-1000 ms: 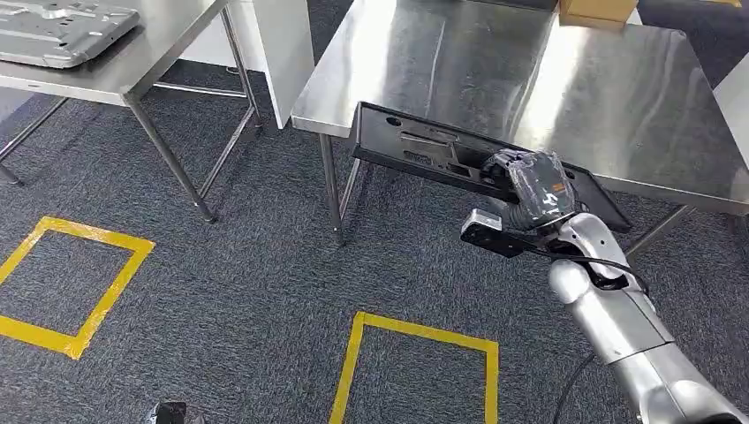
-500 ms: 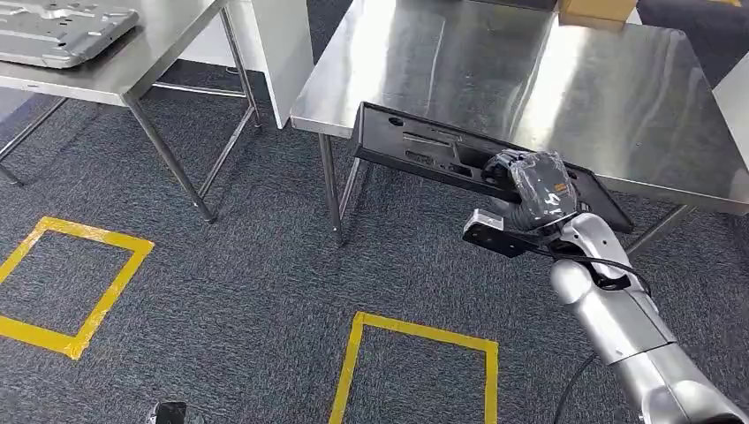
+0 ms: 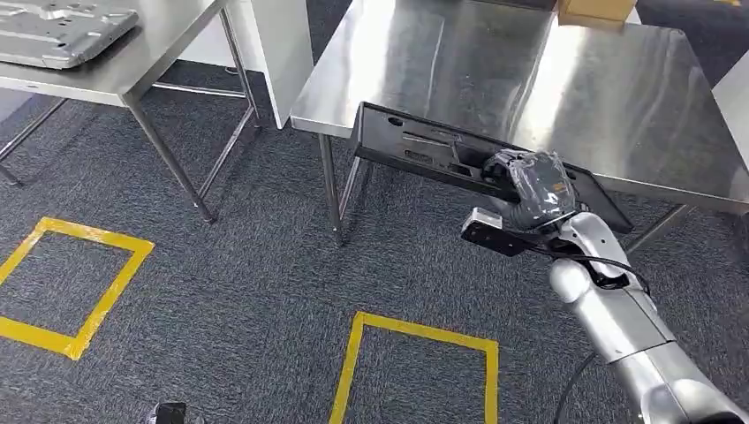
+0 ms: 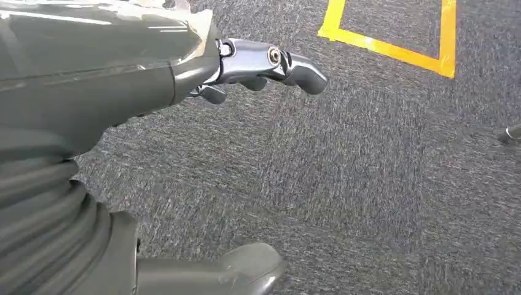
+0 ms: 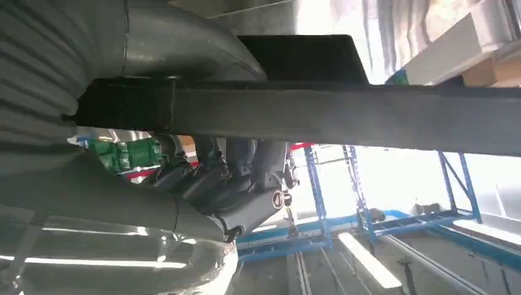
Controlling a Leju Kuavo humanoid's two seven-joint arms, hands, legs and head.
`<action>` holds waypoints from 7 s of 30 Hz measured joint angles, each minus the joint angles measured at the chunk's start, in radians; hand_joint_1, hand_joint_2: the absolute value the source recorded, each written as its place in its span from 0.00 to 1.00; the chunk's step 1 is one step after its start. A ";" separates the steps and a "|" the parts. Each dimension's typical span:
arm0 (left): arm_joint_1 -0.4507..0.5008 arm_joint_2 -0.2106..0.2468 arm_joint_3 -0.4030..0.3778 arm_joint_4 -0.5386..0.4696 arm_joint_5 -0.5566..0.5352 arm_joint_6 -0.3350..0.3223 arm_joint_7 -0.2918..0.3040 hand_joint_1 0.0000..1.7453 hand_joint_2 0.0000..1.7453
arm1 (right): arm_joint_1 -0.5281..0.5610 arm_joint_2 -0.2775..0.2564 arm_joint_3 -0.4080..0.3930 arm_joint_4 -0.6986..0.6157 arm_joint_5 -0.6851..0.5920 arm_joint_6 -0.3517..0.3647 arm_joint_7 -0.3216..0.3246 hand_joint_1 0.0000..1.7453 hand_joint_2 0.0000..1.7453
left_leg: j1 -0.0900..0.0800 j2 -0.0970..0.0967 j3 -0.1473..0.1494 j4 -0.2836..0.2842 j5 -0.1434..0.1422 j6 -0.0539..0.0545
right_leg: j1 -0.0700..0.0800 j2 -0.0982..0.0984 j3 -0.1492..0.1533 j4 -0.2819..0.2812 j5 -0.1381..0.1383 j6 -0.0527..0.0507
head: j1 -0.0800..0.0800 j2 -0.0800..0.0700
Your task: Take the parts from the cabinet and place them on the table.
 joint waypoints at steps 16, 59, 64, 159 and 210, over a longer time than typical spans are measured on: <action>0.001 0.000 -0.007 0.000 0.000 0.000 0.000 0.00 1.00 | 0.004 0.000 0.002 0.008 -0.008 0.005 0.004 0.84 1.00 | 0.017 0.032 -0.007 0.077 -0.072 -0.066 | -0.024 0.007 -0.065 0.057 0.026 -0.015 | 0.004 0.000; -0.001 0.011 -0.010 0.001 0.023 0.002 0.014 0.00 1.00 | 0.005 0.023 0.036 0.014 -0.051 0.050 -0.035 0.84 1.00 | -0.024 0.044 -0.010 0.038 -0.028 0.004 | -0.007 -0.008 -0.047 0.034 0.023 0.002 | 0.007 0.000; 0.000 0.008 -0.010 0.001 0.023 0.003 0.012 0.00 1.00 | 0.000 0.023 0.036 0.019 -0.061 0.052 -0.040 0.84 1.00 | -0.013 0.047 0.010 0.011 -0.015 0.006 | -0.001 -0.003 -0.183 0.307 -0.094 -0.012 | 0.011 0.000; 0.010 0.014 -0.041 0.004 0.042 0.008 0.012 0.00 1.00 | 0.011 0.029 0.040 0.023 -0.066 0.059 -0.043 0.84 1.00 | -0.005 -0.003 0.035 0.035 -0.065 0.003 | -0.001 0.005 -0.230 0.341 -0.066 -0.002 | 0.006 0.000; 0.026 0.015 -0.038 0.016 0.053 0.022 -0.003 0.00 1.00 | -0.069 0.085 0.074 0.119 -0.120 0.093 -0.074 0.84 1.00 | -0.007 0.002 -0.016 0.063 -0.040 -0.042 | 0.007 0.012 -0.025 0.037 0.003 -0.039 | 0.003 0.000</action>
